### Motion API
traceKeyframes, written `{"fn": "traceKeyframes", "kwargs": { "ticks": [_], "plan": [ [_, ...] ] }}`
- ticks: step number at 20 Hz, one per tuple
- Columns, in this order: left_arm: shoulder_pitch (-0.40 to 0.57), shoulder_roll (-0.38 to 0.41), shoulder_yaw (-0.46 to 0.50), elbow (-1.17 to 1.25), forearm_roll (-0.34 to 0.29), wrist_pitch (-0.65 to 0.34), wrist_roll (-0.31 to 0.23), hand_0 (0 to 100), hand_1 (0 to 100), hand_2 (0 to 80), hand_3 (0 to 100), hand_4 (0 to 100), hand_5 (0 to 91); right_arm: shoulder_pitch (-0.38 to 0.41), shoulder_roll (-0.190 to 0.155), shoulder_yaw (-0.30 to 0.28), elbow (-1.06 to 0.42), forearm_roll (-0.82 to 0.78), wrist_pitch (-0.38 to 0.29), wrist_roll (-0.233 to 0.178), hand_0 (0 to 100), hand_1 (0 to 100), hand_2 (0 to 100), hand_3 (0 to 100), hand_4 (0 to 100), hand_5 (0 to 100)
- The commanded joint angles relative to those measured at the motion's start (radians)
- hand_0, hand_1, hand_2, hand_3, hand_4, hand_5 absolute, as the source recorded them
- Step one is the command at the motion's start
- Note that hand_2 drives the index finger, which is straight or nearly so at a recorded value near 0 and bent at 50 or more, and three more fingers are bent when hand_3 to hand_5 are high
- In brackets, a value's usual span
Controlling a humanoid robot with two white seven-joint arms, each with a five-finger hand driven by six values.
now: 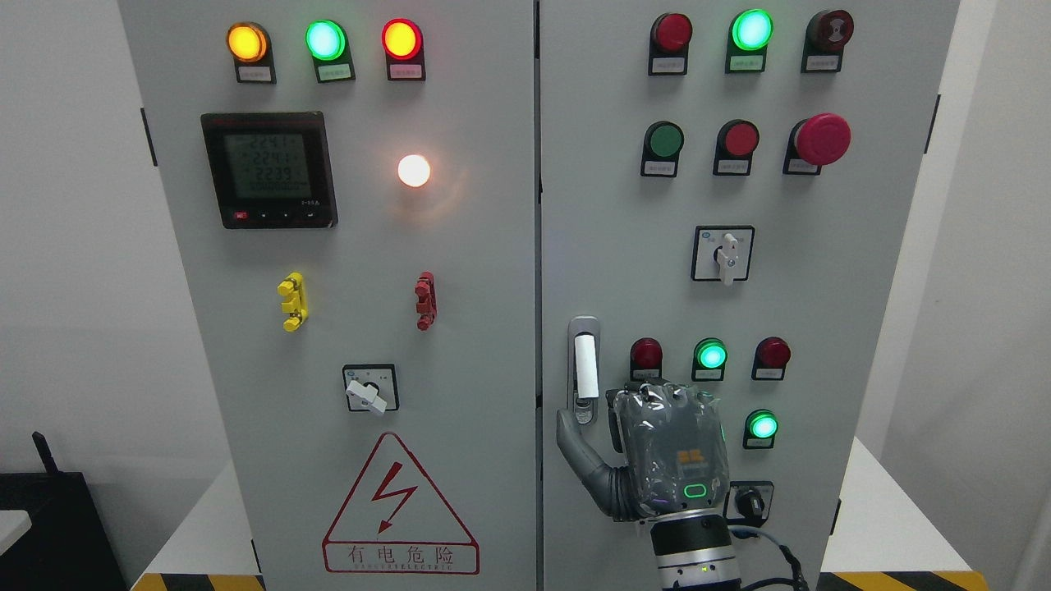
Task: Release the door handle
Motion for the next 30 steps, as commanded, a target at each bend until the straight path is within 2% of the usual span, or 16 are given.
{"fn": "traceKeyframes", "kwargs": {
  "ticks": [1, 30],
  "plan": [
    [0.001, 0.000, 0.011, 0.017, 0.000, 0.001, 0.000, 12, 39, 0.0, 0, 0, 0.0, -0.015, 0.000, -0.007, 0.022, -0.001, 0.001, 0.000, 37, 4, 99, 100, 91, 92],
    [-0.001, 0.000, 0.011, 0.017, 0.000, 0.001, 0.000, 12, 39, 0.0, 0, 0, 0.0, -0.041, 0.001, -0.015, 0.051, -0.005, 0.011, 0.000, 36, 10, 99, 100, 92, 92]
  ]
}}
